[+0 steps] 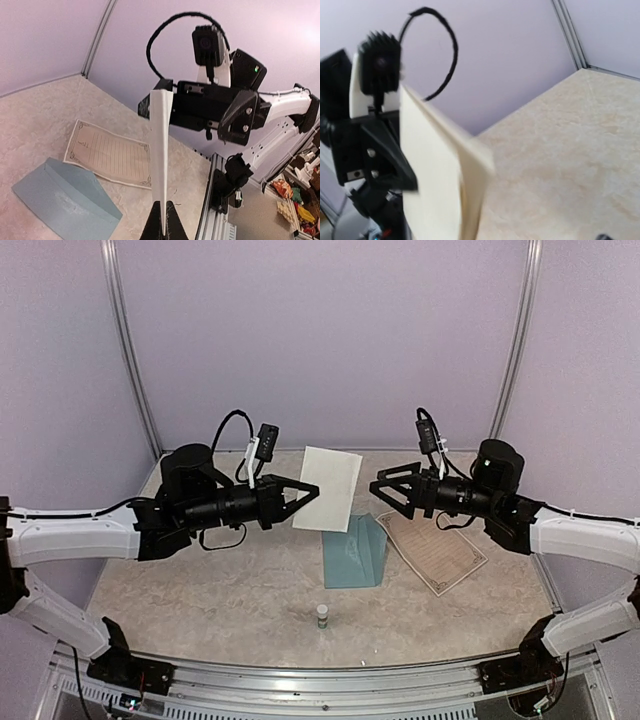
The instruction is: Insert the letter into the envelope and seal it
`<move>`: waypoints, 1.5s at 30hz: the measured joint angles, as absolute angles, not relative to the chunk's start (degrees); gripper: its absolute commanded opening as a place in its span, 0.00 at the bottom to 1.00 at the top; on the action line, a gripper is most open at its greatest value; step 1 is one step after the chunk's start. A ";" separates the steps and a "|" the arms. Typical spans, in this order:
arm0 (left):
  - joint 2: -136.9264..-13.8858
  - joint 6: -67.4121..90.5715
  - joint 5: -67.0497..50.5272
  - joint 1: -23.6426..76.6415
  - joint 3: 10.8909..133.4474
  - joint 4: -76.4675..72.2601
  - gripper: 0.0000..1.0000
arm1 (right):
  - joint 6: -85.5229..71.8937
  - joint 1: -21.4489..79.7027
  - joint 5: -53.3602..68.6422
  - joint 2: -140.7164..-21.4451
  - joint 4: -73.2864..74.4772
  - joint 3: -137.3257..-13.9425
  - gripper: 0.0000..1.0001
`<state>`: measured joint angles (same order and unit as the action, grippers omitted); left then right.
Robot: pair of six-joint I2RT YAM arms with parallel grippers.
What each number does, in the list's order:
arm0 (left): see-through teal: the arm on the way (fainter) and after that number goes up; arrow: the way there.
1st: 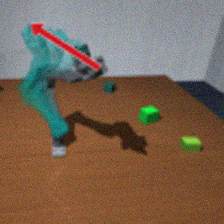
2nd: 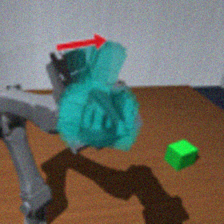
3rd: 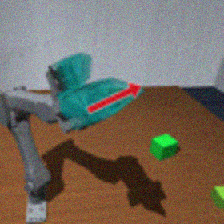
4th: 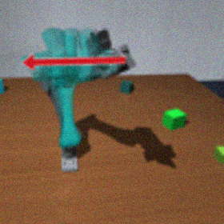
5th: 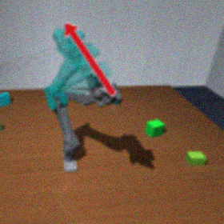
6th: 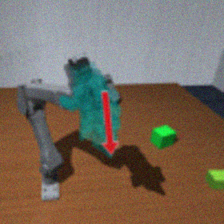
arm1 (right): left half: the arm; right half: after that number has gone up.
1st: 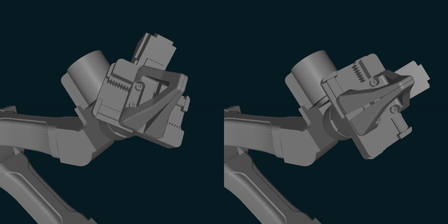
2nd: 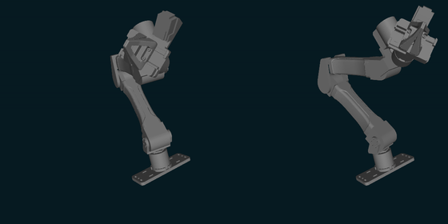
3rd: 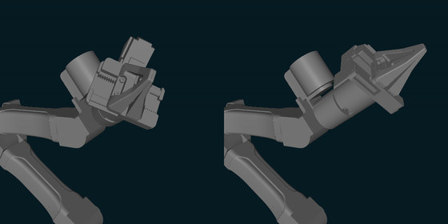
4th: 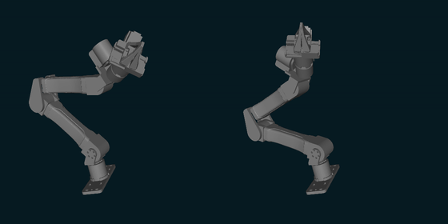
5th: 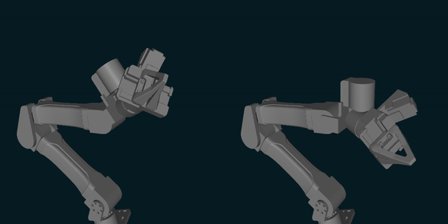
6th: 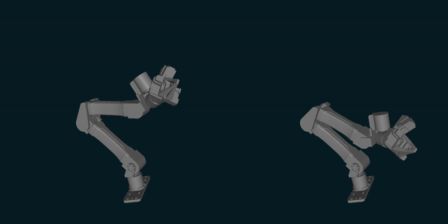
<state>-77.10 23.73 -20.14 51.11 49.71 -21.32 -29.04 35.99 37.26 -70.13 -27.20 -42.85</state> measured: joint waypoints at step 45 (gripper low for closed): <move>-101.43 42.04 -11.38 46.81 55.83 -19.81 0.70 | -35.27 28.53 23.99 -89.54 -4.40 -50.33 0.00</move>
<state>-101.43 42.04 -11.38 46.81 55.83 -19.81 -35.27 28.53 23.99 -89.54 -4.40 -50.33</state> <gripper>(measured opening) 0.695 0.004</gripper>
